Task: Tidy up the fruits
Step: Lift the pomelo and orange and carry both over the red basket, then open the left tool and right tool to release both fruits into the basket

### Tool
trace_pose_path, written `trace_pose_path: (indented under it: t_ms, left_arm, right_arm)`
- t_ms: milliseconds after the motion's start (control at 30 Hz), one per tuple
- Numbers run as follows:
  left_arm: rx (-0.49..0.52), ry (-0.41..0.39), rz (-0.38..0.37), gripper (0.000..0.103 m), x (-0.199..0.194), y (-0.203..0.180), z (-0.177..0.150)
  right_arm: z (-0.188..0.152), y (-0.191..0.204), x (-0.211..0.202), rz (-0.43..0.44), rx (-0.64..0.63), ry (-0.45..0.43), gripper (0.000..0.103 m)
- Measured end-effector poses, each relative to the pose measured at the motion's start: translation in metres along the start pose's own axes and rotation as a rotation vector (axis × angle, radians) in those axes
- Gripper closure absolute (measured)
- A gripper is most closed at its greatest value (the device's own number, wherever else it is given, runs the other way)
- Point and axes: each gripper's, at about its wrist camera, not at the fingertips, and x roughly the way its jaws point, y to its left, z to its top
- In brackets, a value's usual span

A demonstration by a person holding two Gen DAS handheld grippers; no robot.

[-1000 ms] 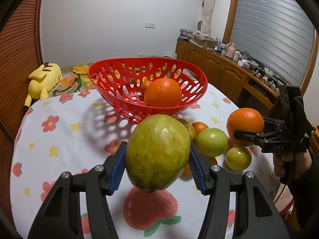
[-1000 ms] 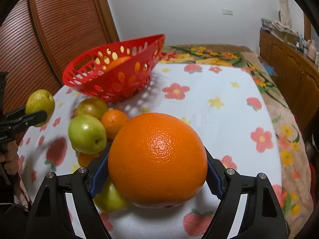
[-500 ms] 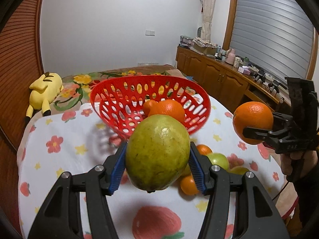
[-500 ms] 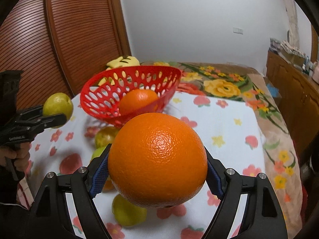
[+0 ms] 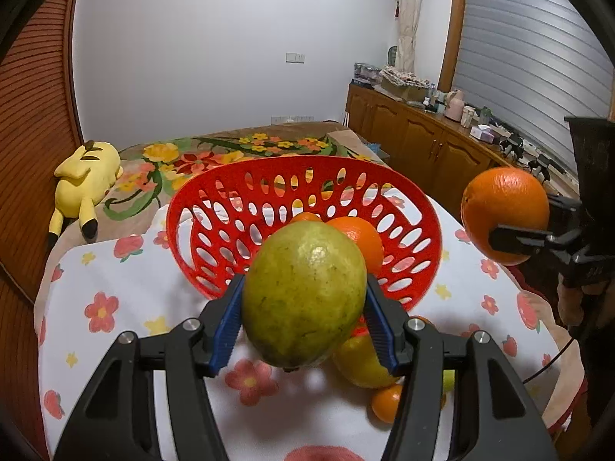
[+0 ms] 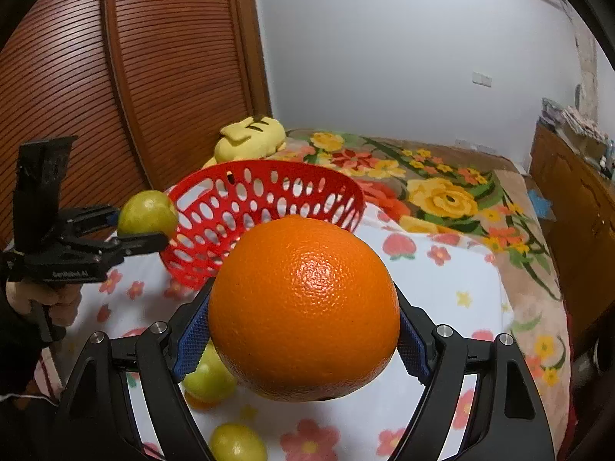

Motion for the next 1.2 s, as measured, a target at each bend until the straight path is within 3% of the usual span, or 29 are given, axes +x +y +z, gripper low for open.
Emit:
trace_pose_path:
  t_ms: [600, 733, 1200]
  left_arm:
    - [0.008, 0.051, 0.005, 0.044, 0.03, 0.006, 0.008]
    - [0.015, 0.02, 0.01, 0.039, 0.027, 0.006, 0.01]
    - [-0.022, -0.008, 0.013, 0.039, 0.019, 0.026, 0.013]
  right_arm:
    - [0.029, 0.006, 0.042, 0.037, -0.069, 0.037, 0.019]
    - [0.032, 0.006, 0.045, 0.032, -0.072, 0.035, 0.019]
    - [0.039, 0.012, 0.058, 0.044, -0.1, 0.059, 0.019]
